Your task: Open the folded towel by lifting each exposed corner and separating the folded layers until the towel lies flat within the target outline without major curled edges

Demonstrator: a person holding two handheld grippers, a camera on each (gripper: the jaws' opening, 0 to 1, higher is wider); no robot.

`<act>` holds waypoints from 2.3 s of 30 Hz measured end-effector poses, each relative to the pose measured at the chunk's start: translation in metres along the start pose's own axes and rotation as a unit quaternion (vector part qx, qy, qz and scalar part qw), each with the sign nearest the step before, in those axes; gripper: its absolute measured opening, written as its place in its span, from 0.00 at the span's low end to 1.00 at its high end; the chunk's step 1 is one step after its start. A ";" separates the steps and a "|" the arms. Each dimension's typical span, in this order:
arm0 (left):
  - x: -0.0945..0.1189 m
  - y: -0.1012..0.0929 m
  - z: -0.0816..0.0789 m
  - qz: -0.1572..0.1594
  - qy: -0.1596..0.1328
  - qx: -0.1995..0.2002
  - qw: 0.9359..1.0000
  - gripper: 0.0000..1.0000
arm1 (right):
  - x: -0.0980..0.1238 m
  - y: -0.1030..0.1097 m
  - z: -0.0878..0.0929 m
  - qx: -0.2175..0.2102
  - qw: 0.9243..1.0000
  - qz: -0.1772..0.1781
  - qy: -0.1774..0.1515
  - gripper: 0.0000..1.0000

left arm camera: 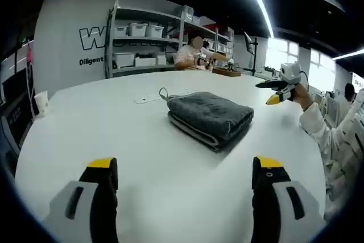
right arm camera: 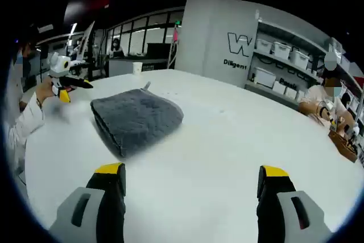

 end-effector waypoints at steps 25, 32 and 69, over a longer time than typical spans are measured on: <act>0.005 0.000 -0.003 -0.001 -0.008 -0.004 1.000 0.96 | -0.001 -0.002 0.005 0.005 1.000 0.005 0.011 0.95; 0.008 0.000 -0.005 -0.002 -0.012 -0.005 1.000 0.96 | 0.001 -0.002 0.005 0.007 1.000 0.007 0.012 0.96; 0.014 -0.001 -0.015 -0.002 -0.032 -0.002 0.999 0.94 | -0.007 0.111 -0.082 0.153 0.984 -0.092 -0.020 0.75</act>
Point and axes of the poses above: the point that each gripper's makers call its tool centre point, and the gripper's own axes: x roughly backward along the fingers, y roughly to its left, z roughly out of its underside, the point moved 1 cm from there along x, roughly backward along the fingers, and after that the axes turned 5 degrees about -z, right-handed, at the moved point
